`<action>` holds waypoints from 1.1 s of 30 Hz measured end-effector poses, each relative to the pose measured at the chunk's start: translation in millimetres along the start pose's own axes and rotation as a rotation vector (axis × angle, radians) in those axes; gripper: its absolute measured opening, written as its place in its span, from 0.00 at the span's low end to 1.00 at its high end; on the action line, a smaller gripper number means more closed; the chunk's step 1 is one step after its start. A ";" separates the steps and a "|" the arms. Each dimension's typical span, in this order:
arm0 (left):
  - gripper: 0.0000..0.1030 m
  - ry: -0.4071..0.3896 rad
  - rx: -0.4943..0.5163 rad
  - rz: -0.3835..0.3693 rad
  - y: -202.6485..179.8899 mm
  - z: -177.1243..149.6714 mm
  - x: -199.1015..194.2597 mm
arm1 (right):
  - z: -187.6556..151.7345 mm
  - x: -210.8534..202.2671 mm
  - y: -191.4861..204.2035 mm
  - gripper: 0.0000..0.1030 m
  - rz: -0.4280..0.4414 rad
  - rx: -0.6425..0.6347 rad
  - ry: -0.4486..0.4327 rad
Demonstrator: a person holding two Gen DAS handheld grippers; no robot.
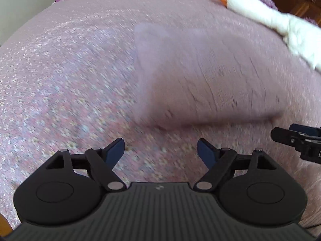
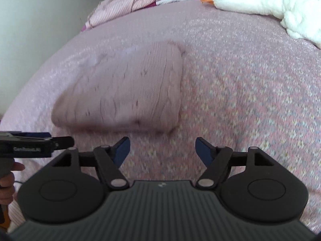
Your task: Fold small clothes
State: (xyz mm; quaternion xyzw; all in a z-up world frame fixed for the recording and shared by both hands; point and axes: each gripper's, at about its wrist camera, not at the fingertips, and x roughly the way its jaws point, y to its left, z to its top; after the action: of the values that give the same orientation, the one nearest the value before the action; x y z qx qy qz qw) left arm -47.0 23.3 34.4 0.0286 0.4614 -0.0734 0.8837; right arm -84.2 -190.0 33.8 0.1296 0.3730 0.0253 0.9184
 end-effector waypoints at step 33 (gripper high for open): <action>0.93 0.008 -0.023 0.096 -22.4 -11.2 14.9 | -13.6 16.6 16.8 0.86 -0.061 -0.057 0.030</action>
State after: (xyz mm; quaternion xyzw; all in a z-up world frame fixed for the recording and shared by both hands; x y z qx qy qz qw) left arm -51.3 0.9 16.1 0.0408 0.4637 -0.0256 0.8847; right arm -80.8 -168.4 17.5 0.0915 0.3898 0.0100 0.9163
